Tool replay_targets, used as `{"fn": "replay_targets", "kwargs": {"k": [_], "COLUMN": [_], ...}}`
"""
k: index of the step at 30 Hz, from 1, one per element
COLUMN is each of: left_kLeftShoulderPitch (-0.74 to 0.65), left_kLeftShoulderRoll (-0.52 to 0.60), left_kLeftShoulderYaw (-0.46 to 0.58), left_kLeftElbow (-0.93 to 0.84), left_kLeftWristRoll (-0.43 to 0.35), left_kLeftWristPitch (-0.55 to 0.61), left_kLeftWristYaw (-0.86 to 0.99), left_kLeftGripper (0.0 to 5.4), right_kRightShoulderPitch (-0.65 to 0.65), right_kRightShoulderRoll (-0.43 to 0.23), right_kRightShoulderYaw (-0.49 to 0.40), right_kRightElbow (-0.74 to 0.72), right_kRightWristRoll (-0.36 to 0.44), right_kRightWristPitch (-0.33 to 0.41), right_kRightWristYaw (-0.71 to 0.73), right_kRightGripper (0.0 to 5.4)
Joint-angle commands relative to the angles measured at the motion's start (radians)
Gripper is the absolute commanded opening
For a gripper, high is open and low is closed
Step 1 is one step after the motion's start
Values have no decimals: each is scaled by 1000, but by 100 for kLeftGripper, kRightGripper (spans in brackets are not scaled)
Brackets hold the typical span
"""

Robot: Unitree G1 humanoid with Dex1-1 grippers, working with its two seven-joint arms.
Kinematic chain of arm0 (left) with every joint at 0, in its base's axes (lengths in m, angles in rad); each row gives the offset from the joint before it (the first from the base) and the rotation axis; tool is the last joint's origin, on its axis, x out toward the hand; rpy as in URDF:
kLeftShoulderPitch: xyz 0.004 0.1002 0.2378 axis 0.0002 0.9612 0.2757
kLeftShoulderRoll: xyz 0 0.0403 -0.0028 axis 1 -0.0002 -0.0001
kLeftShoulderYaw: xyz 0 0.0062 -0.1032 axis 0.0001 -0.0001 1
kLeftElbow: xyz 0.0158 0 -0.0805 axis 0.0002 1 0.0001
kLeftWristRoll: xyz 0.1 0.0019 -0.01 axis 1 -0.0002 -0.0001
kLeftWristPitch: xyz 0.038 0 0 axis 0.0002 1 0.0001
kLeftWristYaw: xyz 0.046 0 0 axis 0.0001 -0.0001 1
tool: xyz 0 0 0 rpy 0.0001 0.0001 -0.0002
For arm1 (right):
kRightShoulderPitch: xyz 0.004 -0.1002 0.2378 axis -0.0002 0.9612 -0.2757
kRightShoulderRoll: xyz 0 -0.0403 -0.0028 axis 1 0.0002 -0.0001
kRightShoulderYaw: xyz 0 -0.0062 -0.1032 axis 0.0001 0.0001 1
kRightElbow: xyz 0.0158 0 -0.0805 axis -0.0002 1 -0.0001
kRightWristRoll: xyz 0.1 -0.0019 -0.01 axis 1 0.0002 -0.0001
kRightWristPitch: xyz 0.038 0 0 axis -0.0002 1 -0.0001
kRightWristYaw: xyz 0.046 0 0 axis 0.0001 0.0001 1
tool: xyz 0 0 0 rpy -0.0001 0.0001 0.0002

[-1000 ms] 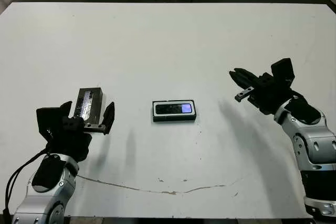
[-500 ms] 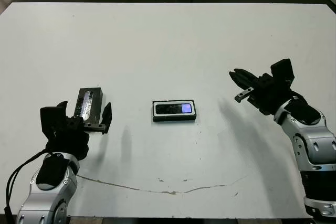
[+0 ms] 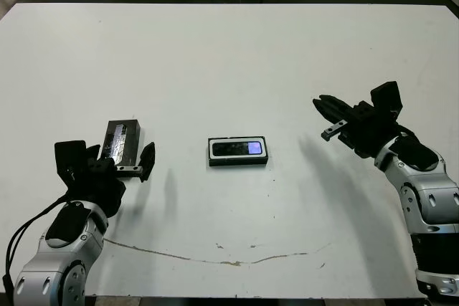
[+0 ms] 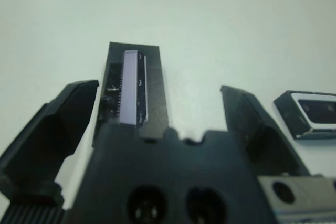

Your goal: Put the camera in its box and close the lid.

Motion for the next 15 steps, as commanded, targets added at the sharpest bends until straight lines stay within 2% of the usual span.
{"fn": "replay_targets", "kwargs": {"k": [1, 15], "left_kLeftShoulderPitch": [6, 20], "left_kLeftShoulderRoll": [20, 11], "left_kLeftShoulderYaw": [-3, -19], "left_kLeftElbow": [22, 75], "left_kLeftWristRoll": [17, 57], "left_kLeftWristPitch": [13, -79], "left_kLeftWristYaw": [7, 8], "left_kLeftGripper": [538, 538], "right_kRightShoulderPitch": [21, 20], "right_kRightShoulderRoll": [-5, 1], "right_kRightShoulderYaw": [2, -10], "right_kRightElbow": [3, 34], "right_kRightWristRoll": [-8, 15], "right_kRightWristPitch": [11, -11], "right_kRightWristYaw": [-3, 20], "right_kRightGripper": [0, 0]}}
